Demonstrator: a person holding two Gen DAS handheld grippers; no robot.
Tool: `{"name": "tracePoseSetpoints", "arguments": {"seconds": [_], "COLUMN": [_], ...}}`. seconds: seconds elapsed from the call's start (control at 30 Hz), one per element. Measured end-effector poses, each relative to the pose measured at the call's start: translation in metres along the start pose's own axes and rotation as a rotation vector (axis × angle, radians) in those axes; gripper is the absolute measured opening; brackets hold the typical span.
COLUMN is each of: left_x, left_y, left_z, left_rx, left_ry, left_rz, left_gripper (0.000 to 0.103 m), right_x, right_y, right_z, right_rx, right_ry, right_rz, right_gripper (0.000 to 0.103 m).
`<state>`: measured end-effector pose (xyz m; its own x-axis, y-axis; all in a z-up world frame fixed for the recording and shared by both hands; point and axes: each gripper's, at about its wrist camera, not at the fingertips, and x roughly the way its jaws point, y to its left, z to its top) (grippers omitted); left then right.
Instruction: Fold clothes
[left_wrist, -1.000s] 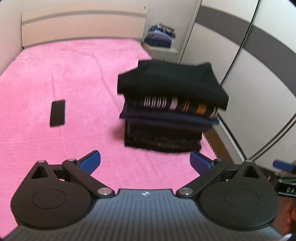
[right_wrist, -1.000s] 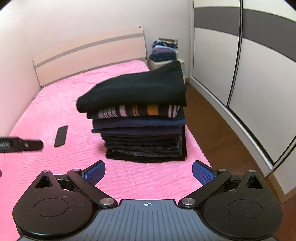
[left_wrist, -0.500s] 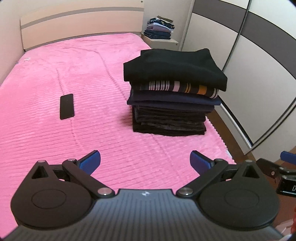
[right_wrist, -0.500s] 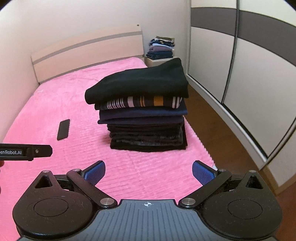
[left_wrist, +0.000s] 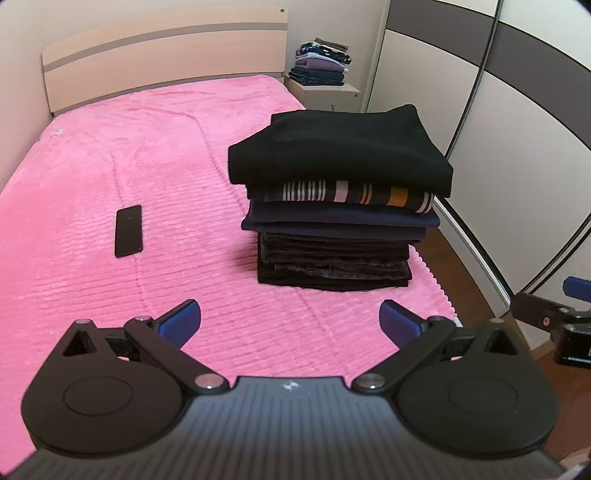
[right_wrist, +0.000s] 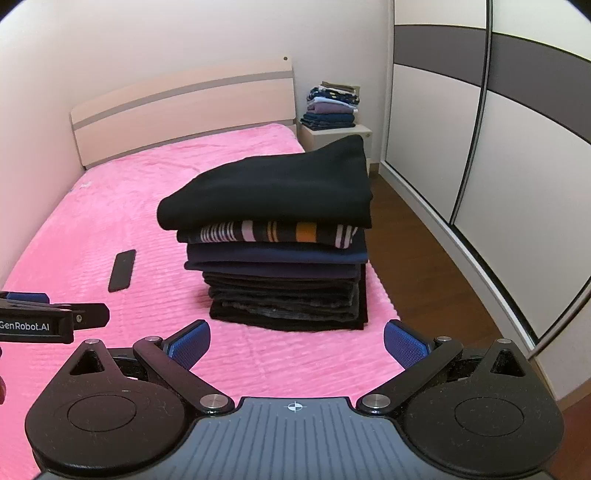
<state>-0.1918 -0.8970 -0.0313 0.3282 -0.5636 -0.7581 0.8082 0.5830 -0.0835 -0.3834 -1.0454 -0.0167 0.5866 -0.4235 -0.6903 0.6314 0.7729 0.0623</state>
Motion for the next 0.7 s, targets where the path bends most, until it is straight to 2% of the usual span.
{"name": "tracePoseSetpoints", "arguments": {"seconds": [0.7], "left_x": [0.015], "left_y": [-0.02], "left_z": [0.0], "left_rx": [0.057], "left_ry": [0.033], "left_rz": [-0.016], "left_gripper": [0.101], "right_x": [0.012], "right_y": [-0.011], "right_z": [-0.002], "right_rx": [0.042], "right_ry": [0.072], "right_rz": [0.0], "right_gripper": [0.102]}}
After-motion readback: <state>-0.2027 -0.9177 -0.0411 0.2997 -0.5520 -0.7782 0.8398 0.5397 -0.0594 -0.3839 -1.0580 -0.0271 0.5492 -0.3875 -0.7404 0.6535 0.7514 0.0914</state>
